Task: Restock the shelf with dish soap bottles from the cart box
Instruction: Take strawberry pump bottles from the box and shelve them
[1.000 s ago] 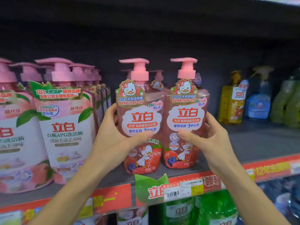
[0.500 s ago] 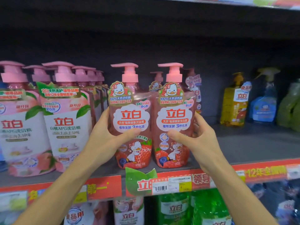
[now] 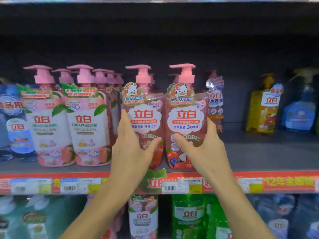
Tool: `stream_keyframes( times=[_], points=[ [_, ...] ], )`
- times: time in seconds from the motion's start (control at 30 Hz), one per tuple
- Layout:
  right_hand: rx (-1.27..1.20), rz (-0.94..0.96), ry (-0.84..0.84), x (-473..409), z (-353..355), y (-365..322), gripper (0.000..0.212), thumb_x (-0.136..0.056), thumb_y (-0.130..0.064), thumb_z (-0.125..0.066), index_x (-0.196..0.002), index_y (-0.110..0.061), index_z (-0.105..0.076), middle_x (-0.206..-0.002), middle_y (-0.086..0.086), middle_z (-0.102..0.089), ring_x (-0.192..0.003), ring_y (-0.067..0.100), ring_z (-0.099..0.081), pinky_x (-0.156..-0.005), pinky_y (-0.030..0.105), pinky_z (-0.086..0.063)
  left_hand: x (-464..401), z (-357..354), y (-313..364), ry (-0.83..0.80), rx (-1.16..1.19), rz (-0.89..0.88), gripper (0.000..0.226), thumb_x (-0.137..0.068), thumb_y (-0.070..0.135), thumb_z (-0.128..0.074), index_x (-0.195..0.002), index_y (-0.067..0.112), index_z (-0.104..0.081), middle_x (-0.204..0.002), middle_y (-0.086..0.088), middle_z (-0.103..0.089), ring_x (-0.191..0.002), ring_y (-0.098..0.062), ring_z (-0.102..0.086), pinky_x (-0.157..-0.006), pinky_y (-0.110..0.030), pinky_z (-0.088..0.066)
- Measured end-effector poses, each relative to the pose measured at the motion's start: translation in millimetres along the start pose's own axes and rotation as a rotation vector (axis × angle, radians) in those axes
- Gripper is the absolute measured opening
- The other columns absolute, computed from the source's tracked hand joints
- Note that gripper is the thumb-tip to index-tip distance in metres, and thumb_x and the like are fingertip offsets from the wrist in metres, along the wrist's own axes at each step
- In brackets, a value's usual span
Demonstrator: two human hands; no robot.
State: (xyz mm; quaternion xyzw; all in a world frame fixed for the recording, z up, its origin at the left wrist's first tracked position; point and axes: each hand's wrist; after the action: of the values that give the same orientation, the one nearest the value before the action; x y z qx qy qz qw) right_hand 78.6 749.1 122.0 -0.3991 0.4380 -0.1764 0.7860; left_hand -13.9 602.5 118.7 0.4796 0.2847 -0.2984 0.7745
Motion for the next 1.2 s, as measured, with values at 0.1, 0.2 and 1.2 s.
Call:
stream_keyframes(
  times=[0.1, 0.2, 1.2],
  points=[
    [0.018, -0.026, 0.031, 8, -11, -1, 0.1, -0.065, -0.058, -0.084, -0.144, -0.035, -0.028, -0.137, -0.011, -0.055, -0.122, 0.017, -0.056, -0.093, 0.034, -0.044, 3, -5, -1, 0.013, -0.061, 0.003, 0.125, -0.072, 0.047, -0.081, -0.157, 0.018, 0.005, -0.161, -0.002, -0.018, -0.144, -0.021, -0.031, -0.109, -0.045, -0.036],
    [0.011, -0.047, 0.025, 7, -9, -1, 0.103, -0.065, -0.057, -0.085, -0.145, -0.035, -0.025, -0.139, -0.01, -0.053, -0.124, 0.017, -0.053, -0.092, 0.032, -0.041, 3, -7, -6, 0.043, -0.079, -0.006, 0.123, -0.071, 0.043, -0.083, -0.157, 0.017, 0.002, -0.159, -0.005, -0.022, -0.142, -0.024, -0.033, -0.105, -0.047, -0.038],
    [0.052, -0.034, 0.052, 9, -11, 10, 0.102, -0.062, -0.066, -0.082, -0.143, -0.037, -0.026, -0.132, -0.013, -0.057, -0.115, 0.015, -0.06, -0.096, 0.046, -0.053, -85, -58, -34, -0.165, -0.143, 0.122, 0.12, -0.075, 0.036, -0.083, -0.155, 0.01, 0.004, -0.145, -0.02, -0.04, -0.128, -0.043, -0.048, -0.102, -0.052, -0.042]
  ],
)
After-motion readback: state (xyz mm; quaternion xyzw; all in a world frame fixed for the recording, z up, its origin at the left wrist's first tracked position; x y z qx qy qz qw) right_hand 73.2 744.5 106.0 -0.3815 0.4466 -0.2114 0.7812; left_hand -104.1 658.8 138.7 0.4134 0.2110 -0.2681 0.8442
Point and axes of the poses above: each hand's wrist, its own x-axis away from the middle knuckle, its own z-axis out of the back of the hand, y = z × x
